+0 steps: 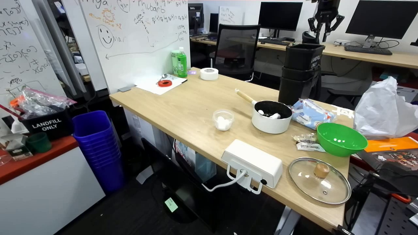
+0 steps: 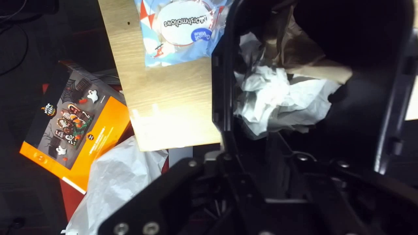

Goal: Stack the bins

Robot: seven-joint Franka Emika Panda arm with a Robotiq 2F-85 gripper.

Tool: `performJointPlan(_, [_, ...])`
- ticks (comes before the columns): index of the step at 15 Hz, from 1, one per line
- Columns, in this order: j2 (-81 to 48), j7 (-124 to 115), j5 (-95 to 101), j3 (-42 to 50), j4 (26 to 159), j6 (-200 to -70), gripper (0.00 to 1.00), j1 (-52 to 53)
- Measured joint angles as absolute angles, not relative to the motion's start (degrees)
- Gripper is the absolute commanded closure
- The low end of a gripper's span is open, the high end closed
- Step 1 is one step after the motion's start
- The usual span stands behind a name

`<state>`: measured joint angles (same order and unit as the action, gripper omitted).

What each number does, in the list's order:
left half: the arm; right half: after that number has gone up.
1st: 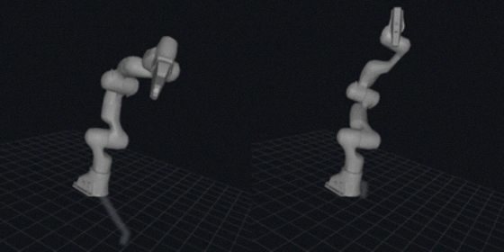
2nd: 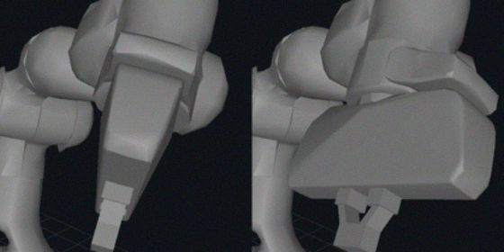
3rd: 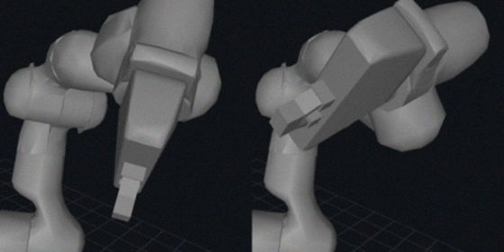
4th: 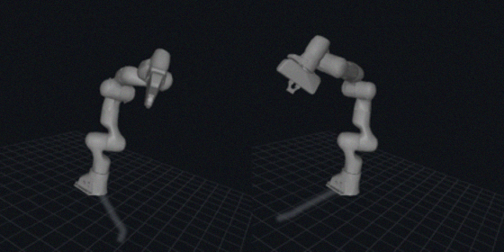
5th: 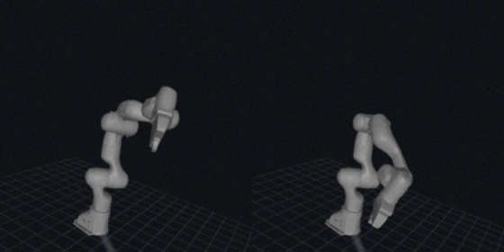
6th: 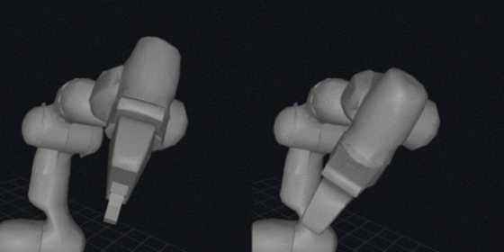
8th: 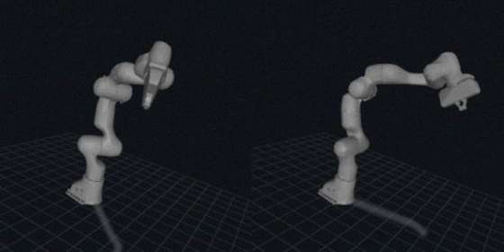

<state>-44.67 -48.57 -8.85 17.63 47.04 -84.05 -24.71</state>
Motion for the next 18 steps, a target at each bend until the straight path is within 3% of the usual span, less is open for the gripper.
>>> performJointPlan(5, [-44.7,-48.6,-8.8,17.7,46.6,-84.1,0.03,-24.9])
performJointPlan(6, [-44.7,-48.6,-8.8,17.7,46.5,-84.1,0.00,-24.9])
performJointPlan(18, [-44.7,-48.3,-7.2,17.7,45.6,-83.9,0.00,-24.2])
